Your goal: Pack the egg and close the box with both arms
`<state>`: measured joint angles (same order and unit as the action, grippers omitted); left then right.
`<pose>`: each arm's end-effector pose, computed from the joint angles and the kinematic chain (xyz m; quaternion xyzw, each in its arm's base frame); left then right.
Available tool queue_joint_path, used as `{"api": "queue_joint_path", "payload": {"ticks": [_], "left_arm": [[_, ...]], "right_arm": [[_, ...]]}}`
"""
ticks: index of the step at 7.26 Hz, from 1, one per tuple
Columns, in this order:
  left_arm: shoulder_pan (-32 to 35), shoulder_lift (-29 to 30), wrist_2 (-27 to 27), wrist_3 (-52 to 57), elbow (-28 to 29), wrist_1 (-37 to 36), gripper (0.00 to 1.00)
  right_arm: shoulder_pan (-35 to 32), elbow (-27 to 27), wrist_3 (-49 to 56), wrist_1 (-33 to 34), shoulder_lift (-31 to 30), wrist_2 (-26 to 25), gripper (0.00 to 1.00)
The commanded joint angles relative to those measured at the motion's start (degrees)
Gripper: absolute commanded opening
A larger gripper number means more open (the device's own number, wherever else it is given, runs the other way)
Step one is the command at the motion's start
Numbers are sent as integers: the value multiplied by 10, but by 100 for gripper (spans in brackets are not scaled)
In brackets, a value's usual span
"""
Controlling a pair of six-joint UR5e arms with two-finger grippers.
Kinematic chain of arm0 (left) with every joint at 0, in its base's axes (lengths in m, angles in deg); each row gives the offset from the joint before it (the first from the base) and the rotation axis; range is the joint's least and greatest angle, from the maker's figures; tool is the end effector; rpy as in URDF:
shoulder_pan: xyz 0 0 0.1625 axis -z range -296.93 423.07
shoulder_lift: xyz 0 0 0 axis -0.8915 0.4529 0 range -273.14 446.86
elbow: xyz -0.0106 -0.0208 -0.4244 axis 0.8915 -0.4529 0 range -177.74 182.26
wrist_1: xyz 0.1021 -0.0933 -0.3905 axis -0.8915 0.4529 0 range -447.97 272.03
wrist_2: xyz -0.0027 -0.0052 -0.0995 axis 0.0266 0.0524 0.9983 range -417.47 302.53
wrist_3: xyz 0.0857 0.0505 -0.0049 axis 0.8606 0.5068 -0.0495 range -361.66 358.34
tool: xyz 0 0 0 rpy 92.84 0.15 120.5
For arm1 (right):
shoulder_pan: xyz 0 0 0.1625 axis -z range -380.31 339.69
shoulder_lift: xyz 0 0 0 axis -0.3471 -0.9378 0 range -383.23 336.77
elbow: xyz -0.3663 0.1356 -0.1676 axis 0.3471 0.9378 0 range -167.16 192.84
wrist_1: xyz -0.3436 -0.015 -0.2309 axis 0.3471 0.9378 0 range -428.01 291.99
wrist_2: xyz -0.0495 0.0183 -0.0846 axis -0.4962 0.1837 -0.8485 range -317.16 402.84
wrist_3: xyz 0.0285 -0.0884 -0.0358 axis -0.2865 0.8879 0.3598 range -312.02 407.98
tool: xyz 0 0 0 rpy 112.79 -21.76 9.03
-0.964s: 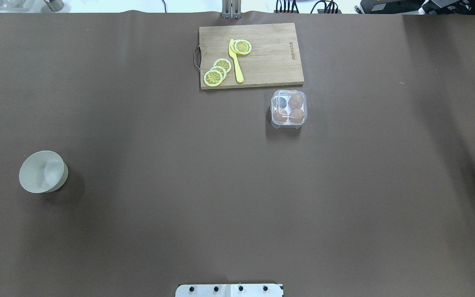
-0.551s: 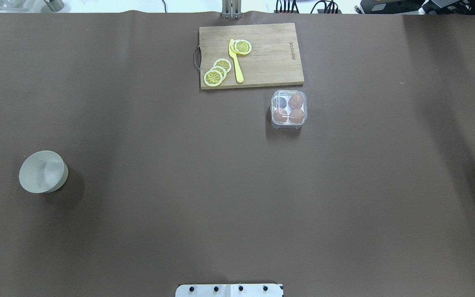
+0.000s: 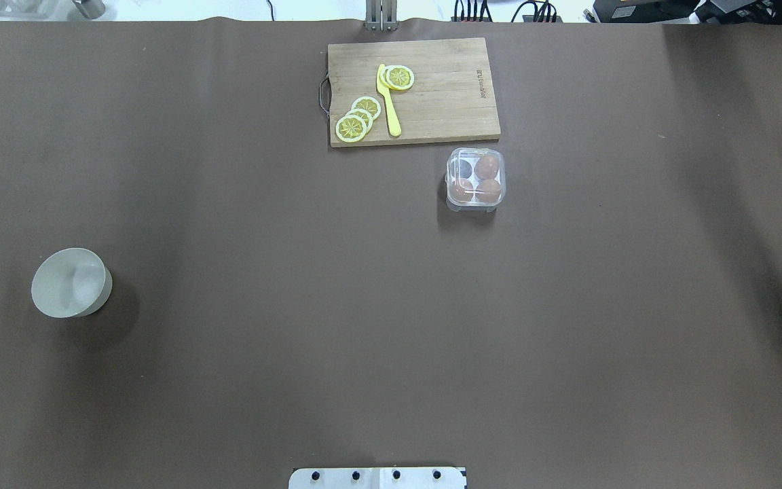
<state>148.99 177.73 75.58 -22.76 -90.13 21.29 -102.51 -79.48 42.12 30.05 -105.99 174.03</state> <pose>-0.0282 -0.5214 0.5942 0.0989 0.3908 -0.0642 0.9129 -0.0064 -0.5461 0.5913 -0.0298 -0.3507 -0.0204 0.9358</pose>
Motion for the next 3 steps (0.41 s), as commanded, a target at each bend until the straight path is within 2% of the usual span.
{"api": "queue_joint_path", "payload": {"ticks": [1,3], "left_arm": [[1,-1,1,2,-1,1,97],[2,-3,1,4,-2,9,97]], "right_arm": [[-1,-24,0,3,-2,3,99],[-1,-23,0,-2,0,4,100]]}}
